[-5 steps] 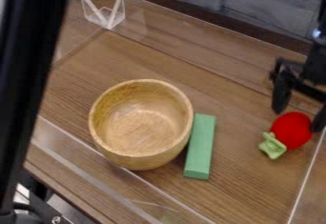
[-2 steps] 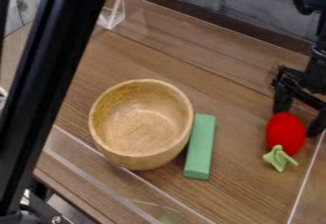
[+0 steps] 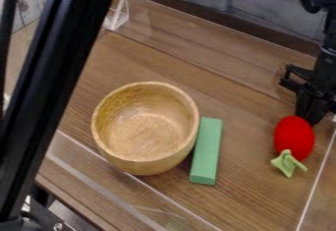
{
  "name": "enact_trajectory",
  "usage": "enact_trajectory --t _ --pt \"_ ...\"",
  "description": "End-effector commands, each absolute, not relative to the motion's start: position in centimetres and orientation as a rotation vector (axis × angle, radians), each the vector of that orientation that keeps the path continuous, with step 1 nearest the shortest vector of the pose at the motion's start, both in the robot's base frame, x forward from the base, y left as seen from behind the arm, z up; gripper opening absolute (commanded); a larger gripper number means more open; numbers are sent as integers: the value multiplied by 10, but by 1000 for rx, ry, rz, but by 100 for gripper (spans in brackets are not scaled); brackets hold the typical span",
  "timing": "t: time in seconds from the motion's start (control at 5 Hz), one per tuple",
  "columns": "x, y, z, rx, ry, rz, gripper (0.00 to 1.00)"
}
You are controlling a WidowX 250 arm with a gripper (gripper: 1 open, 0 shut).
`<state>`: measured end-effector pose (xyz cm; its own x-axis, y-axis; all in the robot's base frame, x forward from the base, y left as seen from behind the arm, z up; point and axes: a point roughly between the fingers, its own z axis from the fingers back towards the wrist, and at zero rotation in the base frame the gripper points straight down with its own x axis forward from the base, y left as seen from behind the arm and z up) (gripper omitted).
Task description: Move the red fruit to the left
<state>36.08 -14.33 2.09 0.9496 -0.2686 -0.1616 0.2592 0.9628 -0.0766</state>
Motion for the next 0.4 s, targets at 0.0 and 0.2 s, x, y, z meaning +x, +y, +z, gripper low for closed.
enact_trajectory --t 0.0,0.2 --pt "367 -145 28 -62 148 -293 0" --pt "365 -144 26 -61 162 -315 100"
